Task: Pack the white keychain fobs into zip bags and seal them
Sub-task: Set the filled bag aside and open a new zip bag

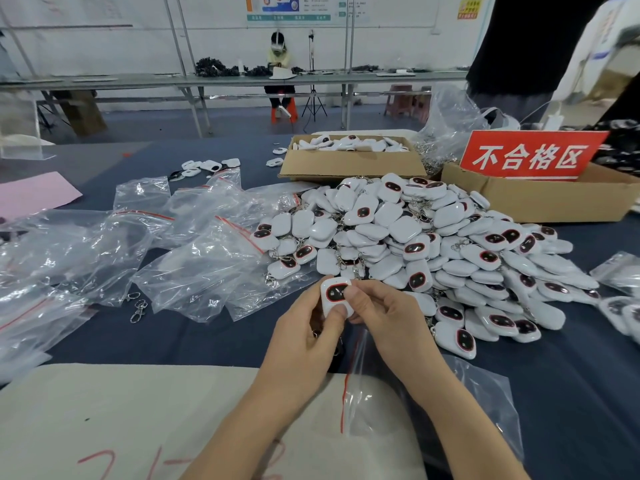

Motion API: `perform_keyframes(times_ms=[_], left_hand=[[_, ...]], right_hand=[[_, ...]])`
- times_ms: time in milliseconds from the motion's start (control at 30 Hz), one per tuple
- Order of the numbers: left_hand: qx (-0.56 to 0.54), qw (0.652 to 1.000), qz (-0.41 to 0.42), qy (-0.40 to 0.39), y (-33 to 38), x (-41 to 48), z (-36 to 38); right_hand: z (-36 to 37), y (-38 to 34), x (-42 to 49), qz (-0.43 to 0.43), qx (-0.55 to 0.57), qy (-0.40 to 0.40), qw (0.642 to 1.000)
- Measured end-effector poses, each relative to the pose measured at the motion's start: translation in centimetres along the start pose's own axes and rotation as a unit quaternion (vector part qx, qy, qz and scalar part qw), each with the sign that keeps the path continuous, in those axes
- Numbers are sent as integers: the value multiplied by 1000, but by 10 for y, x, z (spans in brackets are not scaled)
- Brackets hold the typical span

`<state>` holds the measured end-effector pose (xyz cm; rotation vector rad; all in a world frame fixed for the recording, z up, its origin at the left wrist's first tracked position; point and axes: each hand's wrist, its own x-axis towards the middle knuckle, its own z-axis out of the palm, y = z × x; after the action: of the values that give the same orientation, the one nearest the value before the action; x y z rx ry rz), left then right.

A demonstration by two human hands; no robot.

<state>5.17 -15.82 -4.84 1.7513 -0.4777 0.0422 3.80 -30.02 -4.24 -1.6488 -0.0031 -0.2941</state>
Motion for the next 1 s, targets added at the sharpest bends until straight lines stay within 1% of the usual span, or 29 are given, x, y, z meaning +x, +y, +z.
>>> perform_keyframes(times_ms=[267, 367, 467, 533, 600, 633, 800, 1000], left_hand=[[11, 1000, -7, 0, -2, 2, -1], [27, 1000, 3, 15, -5, 2, 1], [89, 994, 30, 64, -9, 3, 3], [166, 980, 48, 97, -11, 3, 4], [230, 965, 58, 113, -11, 1, 3], [242, 962, 65, 107, -11, 0, 2], [218, 972, 75, 34, -9, -2, 4], [212, 973, 79, 46, -7, -3, 4]], right_hand=[[0, 5, 1, 7, -19, -4, 1000], [1, 4, 1, 7, -17, -5, 1000], [3, 5, 2, 8, 8, 10, 1000], [8, 6, 2, 14, 30, 18, 999], [13, 6, 1, 15, 37, 7, 999], [15, 6, 1, 11, 36, 0, 999], [11, 4, -1, -5, 29, -4, 1000], [9, 2, -3, -9, 21, -7, 1000]])
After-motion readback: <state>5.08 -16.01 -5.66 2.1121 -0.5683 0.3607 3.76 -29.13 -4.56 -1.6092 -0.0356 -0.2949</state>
